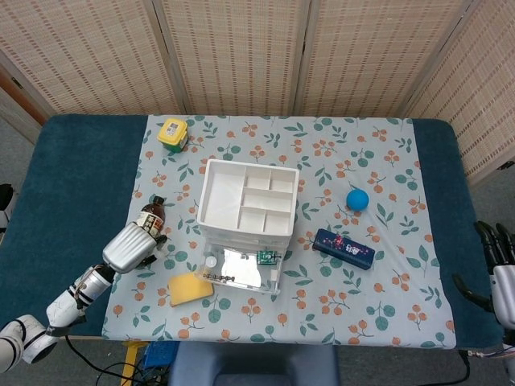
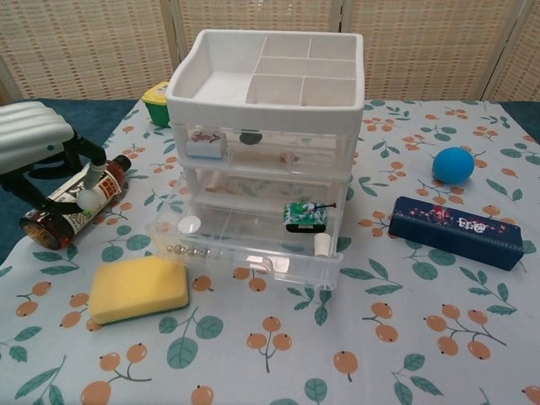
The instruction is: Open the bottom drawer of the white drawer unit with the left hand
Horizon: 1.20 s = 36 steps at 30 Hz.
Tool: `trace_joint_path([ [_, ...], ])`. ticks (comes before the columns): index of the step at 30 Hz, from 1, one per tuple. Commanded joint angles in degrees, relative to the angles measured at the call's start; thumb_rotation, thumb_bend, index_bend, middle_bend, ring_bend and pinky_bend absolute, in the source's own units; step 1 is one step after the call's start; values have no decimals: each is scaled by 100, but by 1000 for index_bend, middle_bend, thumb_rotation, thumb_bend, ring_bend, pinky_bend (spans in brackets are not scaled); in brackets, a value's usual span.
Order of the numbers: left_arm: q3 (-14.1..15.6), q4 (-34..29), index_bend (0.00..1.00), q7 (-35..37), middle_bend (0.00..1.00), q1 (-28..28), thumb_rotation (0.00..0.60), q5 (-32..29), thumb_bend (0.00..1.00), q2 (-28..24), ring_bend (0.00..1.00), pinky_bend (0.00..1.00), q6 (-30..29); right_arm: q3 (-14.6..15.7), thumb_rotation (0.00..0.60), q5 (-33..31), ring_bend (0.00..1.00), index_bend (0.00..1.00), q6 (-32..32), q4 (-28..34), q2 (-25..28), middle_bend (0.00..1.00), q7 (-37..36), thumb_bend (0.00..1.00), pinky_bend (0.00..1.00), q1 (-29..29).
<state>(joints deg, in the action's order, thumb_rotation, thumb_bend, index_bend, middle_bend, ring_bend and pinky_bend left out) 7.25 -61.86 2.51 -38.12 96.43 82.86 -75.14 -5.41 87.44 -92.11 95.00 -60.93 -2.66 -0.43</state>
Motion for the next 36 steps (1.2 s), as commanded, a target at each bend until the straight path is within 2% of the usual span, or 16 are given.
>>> trace_joint_path([
  [1, -26, 19, 590, -55, 937, 41, 600, -47, 207, 81, 981, 1000, 137, 1, 600, -10, 49, 0, -4, -8, -4, 81, -8, 268, 115, -6],
  [11, -182, 11, 518, -289, 937, 10, 600, -282, 207, 338, 980, 1000, 755, 6, 600, -25, 49, 0, -18, -16, -8, 81, -17, 268, 115, -21],
  [16, -307, -215, 309, -286, 909, 76, 600, -451, 208, 319, 966, 1000, 839, 4, 600, -42, 49, 0, -20, -17, -5, 81, -14, 268, 115, -28],
  [22, -580, -618, 219, -535, 868, 387, 600, -859, 207, 186, 923, 1000, 578, -16, 600, -134, 49, 0, 81, -70, 13, 81, -60, 268, 115, 3],
  [31, -1278, -1847, 215, -1142, 751, 1233, 600, -2036, 206, -222, 756, 990, -349, 17, 600, -236, 49, 0, 401, -81, 83, 81, -175, 268, 115, 108],
  [35, -1369, -2207, 217, -1374, 679, 1599, 600, -2289, 197, -410, 647, 842, -764, 55, 600, -276, 49, 0, 561, -124, 80, 81, -254, 268, 115, 152],
  [36, -1359, -2276, 217, -1474, 646, 1672, 600, -2325, 196, -449, 612, 777, -833, 70, 600, -256, 49, 0, 593, -134, 69, 81, -263, 268, 115, 168],
])
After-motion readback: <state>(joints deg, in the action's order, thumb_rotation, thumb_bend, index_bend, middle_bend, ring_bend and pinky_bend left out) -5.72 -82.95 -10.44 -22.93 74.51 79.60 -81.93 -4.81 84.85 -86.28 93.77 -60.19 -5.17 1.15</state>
